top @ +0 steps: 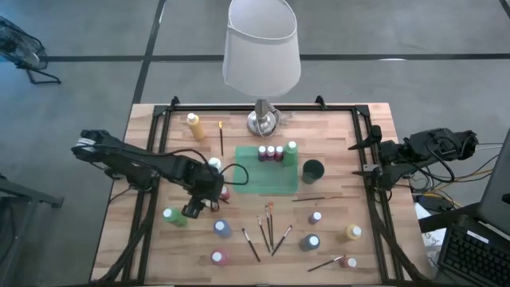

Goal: Pick & Place Paint Supplies
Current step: Put the yellow paint bottle into the green bin

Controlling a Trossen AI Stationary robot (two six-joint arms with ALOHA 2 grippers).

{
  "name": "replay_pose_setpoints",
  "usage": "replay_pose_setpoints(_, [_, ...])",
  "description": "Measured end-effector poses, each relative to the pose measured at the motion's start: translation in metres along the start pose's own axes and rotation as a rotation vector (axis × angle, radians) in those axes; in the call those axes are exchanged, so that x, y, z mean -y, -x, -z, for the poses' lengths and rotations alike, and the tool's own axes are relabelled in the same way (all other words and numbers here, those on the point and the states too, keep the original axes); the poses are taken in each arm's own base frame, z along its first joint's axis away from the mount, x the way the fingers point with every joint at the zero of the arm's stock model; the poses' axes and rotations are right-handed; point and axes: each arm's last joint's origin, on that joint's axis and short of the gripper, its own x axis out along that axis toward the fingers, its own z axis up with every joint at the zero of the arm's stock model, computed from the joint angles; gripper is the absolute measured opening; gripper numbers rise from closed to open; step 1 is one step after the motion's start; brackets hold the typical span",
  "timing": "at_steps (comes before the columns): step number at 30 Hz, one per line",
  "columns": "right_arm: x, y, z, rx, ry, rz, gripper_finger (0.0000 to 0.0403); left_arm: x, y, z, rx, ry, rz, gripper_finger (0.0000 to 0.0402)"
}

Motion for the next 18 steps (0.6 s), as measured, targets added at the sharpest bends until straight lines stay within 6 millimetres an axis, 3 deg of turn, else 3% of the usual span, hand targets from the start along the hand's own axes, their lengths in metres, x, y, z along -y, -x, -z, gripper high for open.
replay_pose_setpoints(18, [0.0,0.0,0.0,0.0,0.001,0.0,0.0364,0.006,-0.014,0.0,0.065,-0.014,0.026,0.0215])
